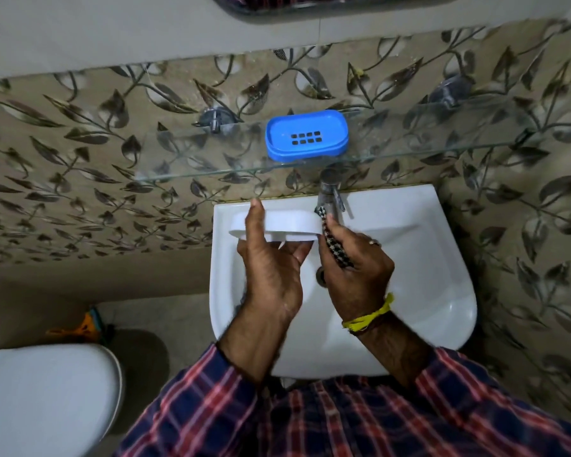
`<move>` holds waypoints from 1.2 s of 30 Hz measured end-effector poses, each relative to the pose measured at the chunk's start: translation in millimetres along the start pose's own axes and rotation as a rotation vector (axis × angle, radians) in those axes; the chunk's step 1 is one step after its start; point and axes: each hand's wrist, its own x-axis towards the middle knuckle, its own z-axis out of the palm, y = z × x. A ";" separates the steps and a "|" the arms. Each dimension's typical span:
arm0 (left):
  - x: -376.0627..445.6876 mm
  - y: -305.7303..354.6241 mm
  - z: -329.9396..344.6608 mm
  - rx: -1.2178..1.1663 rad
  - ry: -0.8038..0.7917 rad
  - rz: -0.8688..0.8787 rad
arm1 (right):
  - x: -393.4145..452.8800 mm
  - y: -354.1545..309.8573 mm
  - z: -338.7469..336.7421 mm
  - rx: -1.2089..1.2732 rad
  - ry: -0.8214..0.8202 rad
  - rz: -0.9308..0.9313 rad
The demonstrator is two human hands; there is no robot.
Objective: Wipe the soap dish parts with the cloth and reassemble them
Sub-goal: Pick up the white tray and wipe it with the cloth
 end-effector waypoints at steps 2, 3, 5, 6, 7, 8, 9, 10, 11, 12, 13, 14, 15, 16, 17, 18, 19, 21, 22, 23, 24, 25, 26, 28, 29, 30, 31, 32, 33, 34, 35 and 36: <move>5.8 8.6 -1.6 0.027 -0.016 -0.027 | 4.6 1.0 -3.9 0.108 -0.138 -0.010; 7.6 12.5 -3.8 0.030 -0.028 -0.054 | 7.6 3.4 -6.6 0.166 -0.231 0.026; 11.7 17.9 -11.1 0.023 -0.043 -0.096 | 13.9 12.3 -12.7 0.273 -0.398 0.227; 15.0 18.7 -16.2 0.030 -0.042 -0.106 | 19.1 18.4 -17.0 0.306 -0.426 0.366; 16.4 19.9 -20.6 0.045 -0.053 -0.119 | 25.5 23.8 -21.5 0.316 -0.404 0.484; 16.5 20.6 -25.1 0.079 -0.075 -0.144 | 32.3 27.3 -26.3 0.317 -0.362 0.564; 15.2 20.0 -28.4 0.113 -0.113 -0.189 | 38.7 28.1 -30.2 0.316 -0.341 0.585; 13.4 18.1 -31.5 0.155 -0.164 -0.236 | 44.7 24.7 -32.1 0.308 -0.357 0.550; 10.6 14.9 -33.4 0.198 -0.224 -0.266 | 50.1 18.0 -31.5 0.289 -0.395 0.473; 7.7 11.4 -33.9 0.243 -0.282 -0.268 | 53.2 9.2 -28.9 0.261 -0.435 0.370; 5.0 6.5 -33.3 0.256 -0.319 -0.259 | 53.9 1.3 -25.1 0.228 -0.460 0.260; 3.3 1.8 -31.9 0.231 -0.337 -0.254 | 53.4 -4.8 -19.8 0.193 -0.471 0.164; 1.8 -1.9 -29.4 0.178 -0.333 -0.264 | 53.3 -9.2 -14.4 0.158 -0.470 0.093; 0.8 -3.9 -27.8 0.143 -0.321 -0.270 | 53.0 -11.9 -9.6 0.129 -0.455 0.044; 1.2 -4.3 -26.5 0.137 -0.307 -0.268 | 51.9 -14.4 -5.3 0.109 -0.430 0.014; 2.5 -3.4 -26.3 0.158 -0.291 -0.254 | 49.6 -17.8 -2.6 0.106 -0.412 -0.004; 4.2 -1.6 -25.6 0.163 -0.286 -0.239 | 45.6 -22.0 -1.0 0.114 -0.410 -0.026; 6.7 4.3 -25.2 0.171 -0.276 -0.211 | 33.0 -29.5 -2.2 0.112 -0.433 -0.124; 8.3 6.8 -27.2 0.183 -0.257 -0.204 | 25.9 -32.5 -5.7 0.091 -0.456 -0.185; 9.3 7.8 -28.8 0.189 -0.245 -0.205 | 21.3 -32.9 -9.5 0.068 -0.477 -0.228; 9.7 7.5 -30.3 0.187 -0.244 -0.204 | 21.4 -30.7 -11.0 0.051 -0.485 -0.233; 8.4 5.2 -30.6 0.190 -0.245 -0.205 | 26.0 -27.1 -9.3 0.040 -0.481 -0.203; 8.1 1.2 -32.8 0.195 -0.254 -0.209 | 32.3 -24.1 -5.5 0.034 -0.468 -0.155; 6.7 -1.1 -32.5 0.193 -0.259 -0.221 | 37.9 -25.7 -1.0 0.046 -0.462 -0.119; 7.1 2.1 -31.5 0.180 -0.249 -0.221 | 33.2 -29.5 -1.7 0.057 -0.475 -0.159; 9.0 6.0 -32.1 0.166 -0.235 -0.217 | 24.9 -32.8 -4.7 0.065 -0.505 -0.219; 10.5 9.9 -32.2 0.146 -0.213 -0.205 | 15.1 -33.9 -10.0 0.063 -0.541 -0.268; 11.4 12.0 -34.2 0.136 -0.198 -0.200 | 6.2 -32.2 -15.6 0.043 -0.565 -0.287; 12.5 10.8 -37.7 0.127 -0.176 -0.195 | 1.4 -27.9 -18.9 0.018 -0.564 -0.266; 13.1 7.2 -41.0 0.107 -0.145 -0.205 | 1.5 -22.9 -18.5 0.002 -0.545 -0.217; 13.0 2.4 -43.6 0.085 -0.122 -0.225 | 3.4 -19.5 -15.5 -0.006 -0.525 -0.170; 12.0 -0.1 -43.8 0.066 -0.118 -0.243 | 5.2 -20.0 -13.0 -0.007 -0.519 -0.148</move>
